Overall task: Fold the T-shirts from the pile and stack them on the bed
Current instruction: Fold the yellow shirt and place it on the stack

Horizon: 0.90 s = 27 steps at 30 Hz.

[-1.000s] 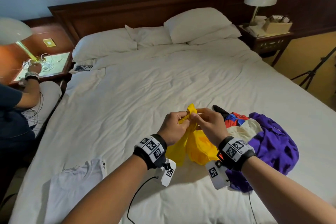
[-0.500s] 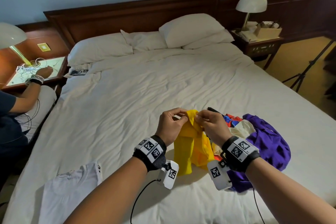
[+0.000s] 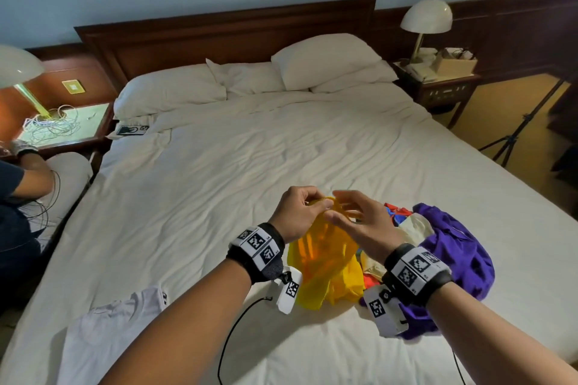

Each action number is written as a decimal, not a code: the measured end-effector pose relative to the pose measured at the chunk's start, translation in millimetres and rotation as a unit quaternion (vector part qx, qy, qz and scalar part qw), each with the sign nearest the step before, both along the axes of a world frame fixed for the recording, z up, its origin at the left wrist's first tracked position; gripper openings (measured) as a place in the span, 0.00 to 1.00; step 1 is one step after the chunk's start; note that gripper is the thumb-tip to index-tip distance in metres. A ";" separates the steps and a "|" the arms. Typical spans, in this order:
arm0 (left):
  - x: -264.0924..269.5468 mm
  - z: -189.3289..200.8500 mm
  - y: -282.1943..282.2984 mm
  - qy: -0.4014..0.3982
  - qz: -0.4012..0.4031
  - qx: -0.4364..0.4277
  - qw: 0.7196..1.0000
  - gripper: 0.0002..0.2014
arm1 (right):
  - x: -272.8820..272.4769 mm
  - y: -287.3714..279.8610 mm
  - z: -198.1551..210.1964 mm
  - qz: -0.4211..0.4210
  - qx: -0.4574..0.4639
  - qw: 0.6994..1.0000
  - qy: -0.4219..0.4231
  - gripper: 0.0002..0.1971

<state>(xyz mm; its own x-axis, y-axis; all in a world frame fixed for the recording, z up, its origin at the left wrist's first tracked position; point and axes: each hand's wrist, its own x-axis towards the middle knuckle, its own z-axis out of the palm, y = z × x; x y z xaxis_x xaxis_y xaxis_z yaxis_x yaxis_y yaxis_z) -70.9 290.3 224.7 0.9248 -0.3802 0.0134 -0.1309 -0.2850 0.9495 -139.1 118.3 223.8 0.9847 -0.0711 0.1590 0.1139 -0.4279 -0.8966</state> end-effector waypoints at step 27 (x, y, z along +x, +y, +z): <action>34.8 46.7 7.2 -0.050 -0.106 0.099 0.988 0.05 | 25.6 4.8 19.4 0.033 -0.109 0.994 0.009 0.08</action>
